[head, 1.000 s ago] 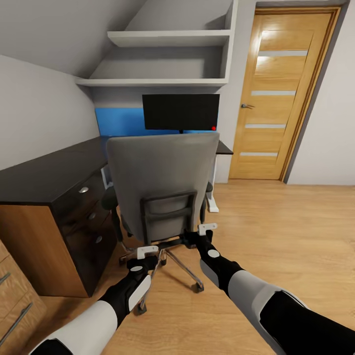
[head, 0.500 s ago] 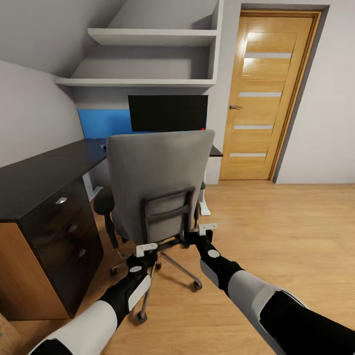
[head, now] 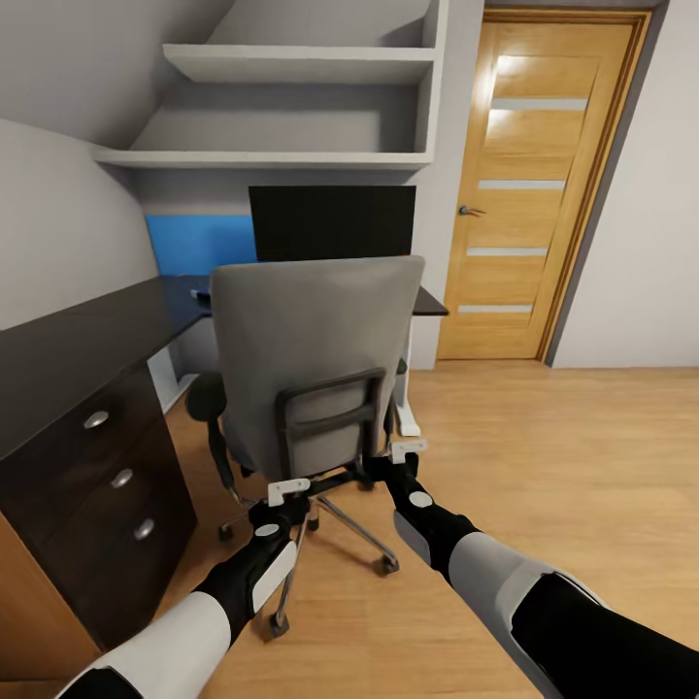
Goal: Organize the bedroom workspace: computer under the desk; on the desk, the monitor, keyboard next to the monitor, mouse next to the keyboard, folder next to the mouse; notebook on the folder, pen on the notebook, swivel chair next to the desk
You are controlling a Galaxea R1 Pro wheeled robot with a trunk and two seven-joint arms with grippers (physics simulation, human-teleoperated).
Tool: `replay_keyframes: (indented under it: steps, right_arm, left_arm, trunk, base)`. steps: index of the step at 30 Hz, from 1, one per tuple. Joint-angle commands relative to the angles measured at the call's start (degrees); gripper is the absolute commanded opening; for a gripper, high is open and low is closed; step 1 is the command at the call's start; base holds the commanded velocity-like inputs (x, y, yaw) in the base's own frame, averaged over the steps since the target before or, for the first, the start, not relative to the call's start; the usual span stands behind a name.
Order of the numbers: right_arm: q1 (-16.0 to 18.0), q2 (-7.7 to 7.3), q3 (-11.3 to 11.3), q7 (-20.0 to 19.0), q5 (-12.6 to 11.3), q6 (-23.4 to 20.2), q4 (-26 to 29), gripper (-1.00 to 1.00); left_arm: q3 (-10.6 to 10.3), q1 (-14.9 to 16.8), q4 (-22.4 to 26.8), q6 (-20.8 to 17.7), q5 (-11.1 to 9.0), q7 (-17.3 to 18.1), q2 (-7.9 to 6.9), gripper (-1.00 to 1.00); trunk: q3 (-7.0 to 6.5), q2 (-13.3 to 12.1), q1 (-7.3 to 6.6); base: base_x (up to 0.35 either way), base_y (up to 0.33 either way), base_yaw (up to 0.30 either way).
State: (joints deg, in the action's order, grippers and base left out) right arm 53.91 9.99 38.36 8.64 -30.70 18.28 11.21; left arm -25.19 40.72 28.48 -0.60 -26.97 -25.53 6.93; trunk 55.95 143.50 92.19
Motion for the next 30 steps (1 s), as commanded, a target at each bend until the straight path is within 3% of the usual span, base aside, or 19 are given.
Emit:
replay_keyframes:
  steps: [1,12,19,30]
  right_arm:
    - [0.07,0.01,0.49,0.33,-0.33,0.18,-0.05,1.0]
    - [0.08,0.01,0.48,0.33,-0.32,0.18,-0.13,1.0]
    - [0.07,0.01,0.48,0.33,-0.32,0.18,-0.14,1.0]
    - [0.06,0.01,0.49,0.33,-0.32,0.18,-0.17,1.0]
  left_arm:
    - [-0.48,0.07,0.08,-0.04,-0.37,-0.49,-0.07,1.0]
    - [-0.48,0.07,0.08,-0.02,-0.37,-0.49,-0.07,1.0]
    - [-0.49,0.07,0.08,0.03,-0.36,-0.49,-0.07,1.0]
    - [-0.48,0.07,0.08,0.0,-0.38,-0.48,-0.07,1.0]
  trunk:
    - [0.05,0.02,0.02]
    - [0.05,0.02,0.02]
    - [0.05,0.02,0.02]
    - [0.05,0.02,0.02]
  base:
    - [0.292,0.138,0.0]
    - [0.314,0.033,0.0]
    - [0.308,-0.128,0.0]
    - [0.139,-0.031,0.0]
